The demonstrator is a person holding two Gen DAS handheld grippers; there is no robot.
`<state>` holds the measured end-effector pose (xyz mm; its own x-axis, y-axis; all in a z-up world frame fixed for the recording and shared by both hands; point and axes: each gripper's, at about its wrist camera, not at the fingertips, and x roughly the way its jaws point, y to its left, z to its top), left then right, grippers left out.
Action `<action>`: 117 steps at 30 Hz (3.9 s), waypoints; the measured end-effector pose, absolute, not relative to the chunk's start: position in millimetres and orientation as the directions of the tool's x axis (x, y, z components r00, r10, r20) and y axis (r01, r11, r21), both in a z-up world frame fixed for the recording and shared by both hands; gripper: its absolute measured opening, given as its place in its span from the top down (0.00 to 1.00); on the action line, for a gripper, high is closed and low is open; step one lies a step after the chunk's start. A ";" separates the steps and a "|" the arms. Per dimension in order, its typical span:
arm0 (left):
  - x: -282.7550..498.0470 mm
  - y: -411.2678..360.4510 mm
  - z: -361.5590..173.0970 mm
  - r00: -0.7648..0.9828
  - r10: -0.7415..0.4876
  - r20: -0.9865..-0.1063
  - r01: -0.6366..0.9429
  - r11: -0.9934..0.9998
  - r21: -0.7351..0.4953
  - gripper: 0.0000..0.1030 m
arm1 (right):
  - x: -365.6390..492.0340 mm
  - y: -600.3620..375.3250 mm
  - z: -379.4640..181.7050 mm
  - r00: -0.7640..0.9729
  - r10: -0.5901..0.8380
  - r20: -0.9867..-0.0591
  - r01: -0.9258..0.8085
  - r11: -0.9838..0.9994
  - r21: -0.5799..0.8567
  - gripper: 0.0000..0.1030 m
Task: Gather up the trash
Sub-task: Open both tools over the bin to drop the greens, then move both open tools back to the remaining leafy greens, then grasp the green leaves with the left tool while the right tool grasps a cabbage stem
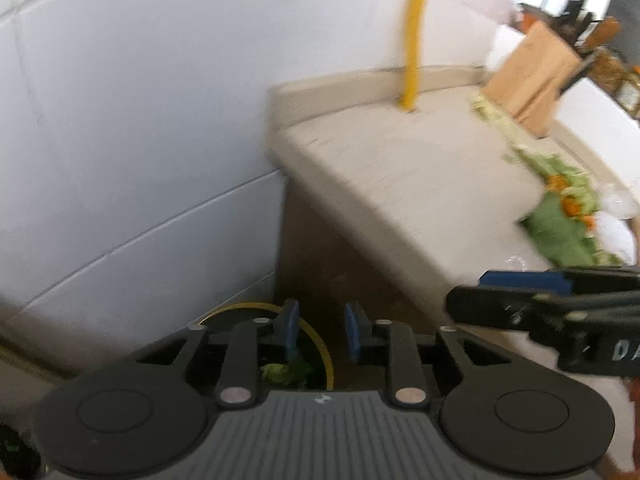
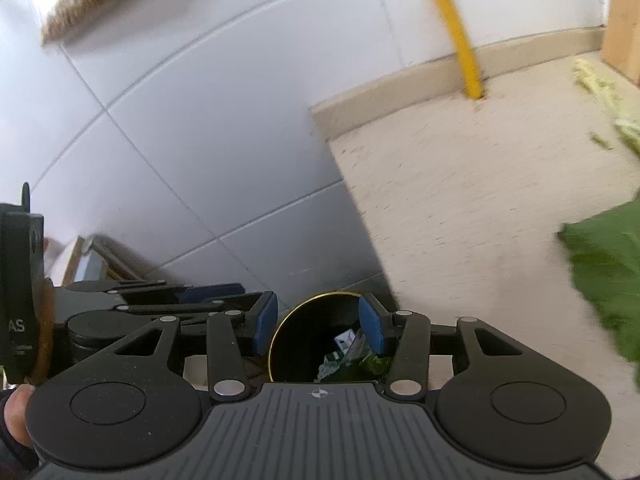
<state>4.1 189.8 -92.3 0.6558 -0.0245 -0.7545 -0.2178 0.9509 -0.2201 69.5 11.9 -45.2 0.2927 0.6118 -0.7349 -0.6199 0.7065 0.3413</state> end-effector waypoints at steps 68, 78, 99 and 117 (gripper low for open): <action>115.2 -6.2 -56.1 0.609 -0.319 -0.726 0.189 0.948 -0.258 0.62 | 143.4 -229.6 -42.2 0.530 0.432 -0.730 -0.372 0.892 0.259 0.92; 147.5 -1.6 -61.7 0.629 -0.246 -0.737 0.117 0.968 -0.223 0.52 | 138.2 -247.4 -36.1 0.573 0.420 -0.704 -0.373 0.898 0.233 0.71; 142.6 -41.4 -69.5 0.552 -0.252 -0.794 0.292 0.951 -0.099 0.96 | 136.3 -240.7 -60.0 0.551 0.402 -0.731 -0.428 0.889 0.166 0.32; 124.9 -0.5 -58.1 0.580 -0.287 -0.762 0.138 0.957 -0.255 0.53 | 133.8 -210.2 -75.6 0.568 0.338 -0.750 -0.504 0.864 0.007 0.18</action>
<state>124.9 -0.5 -58.1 0.5804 -0.2867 -0.7622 0.1384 0.9571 -0.2547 133.8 -210.2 -75.6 0.5681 0.3376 -0.7505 -0.5038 0.8638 0.0072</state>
